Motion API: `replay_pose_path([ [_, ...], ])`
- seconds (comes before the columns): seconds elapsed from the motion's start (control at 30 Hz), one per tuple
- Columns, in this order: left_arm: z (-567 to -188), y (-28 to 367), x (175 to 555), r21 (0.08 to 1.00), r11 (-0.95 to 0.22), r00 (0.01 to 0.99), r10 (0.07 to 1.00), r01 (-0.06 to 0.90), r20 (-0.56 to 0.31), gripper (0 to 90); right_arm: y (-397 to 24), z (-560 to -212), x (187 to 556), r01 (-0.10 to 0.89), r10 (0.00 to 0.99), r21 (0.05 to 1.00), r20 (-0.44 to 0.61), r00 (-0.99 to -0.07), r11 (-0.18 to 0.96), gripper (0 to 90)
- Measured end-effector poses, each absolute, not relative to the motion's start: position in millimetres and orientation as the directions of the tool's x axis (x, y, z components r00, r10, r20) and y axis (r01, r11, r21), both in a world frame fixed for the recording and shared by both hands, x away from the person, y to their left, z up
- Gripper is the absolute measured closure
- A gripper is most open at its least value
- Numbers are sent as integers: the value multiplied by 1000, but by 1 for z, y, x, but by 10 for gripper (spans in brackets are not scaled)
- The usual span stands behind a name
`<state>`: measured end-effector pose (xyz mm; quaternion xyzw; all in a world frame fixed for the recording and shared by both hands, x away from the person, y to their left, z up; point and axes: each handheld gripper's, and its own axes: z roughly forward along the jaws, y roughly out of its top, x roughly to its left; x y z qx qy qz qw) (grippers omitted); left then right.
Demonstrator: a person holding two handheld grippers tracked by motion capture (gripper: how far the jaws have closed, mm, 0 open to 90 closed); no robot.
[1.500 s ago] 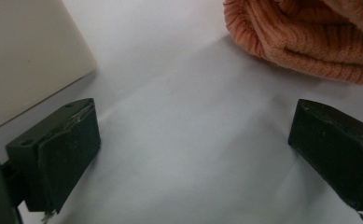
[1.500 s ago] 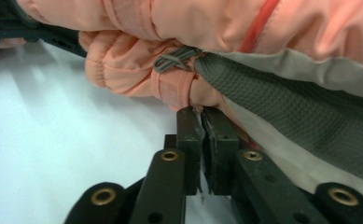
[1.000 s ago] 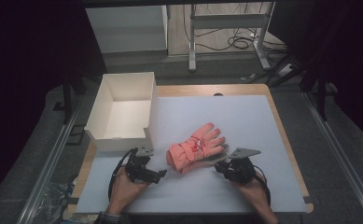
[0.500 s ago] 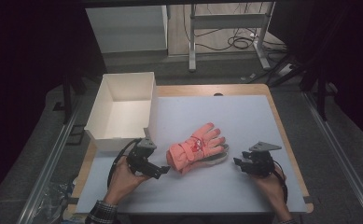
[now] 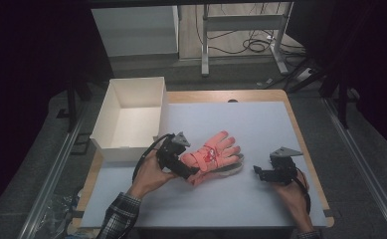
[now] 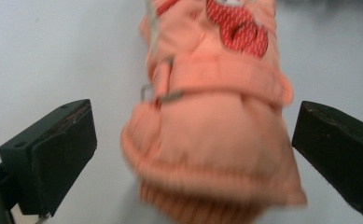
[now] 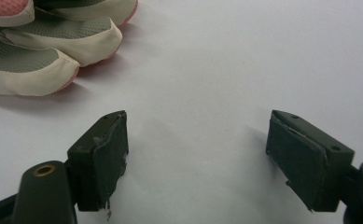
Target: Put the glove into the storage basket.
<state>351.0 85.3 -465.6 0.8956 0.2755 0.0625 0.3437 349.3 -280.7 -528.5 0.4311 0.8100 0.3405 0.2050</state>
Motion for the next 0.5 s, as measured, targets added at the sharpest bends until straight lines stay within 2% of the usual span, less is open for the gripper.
replay_pose_path([
  [0.23, -468, 58, 363, 627, -667, 875, 482, 402, -47, 0, -280, -529, 349, 555, 834, 727, -44, -550, 404, 199],
  [0.5, -496, 29, 372, 518, -766, 897, 441, 380, -6, 0, -280, -530, 349, 554, 835, 729, -43, -549, 402, 199],
])
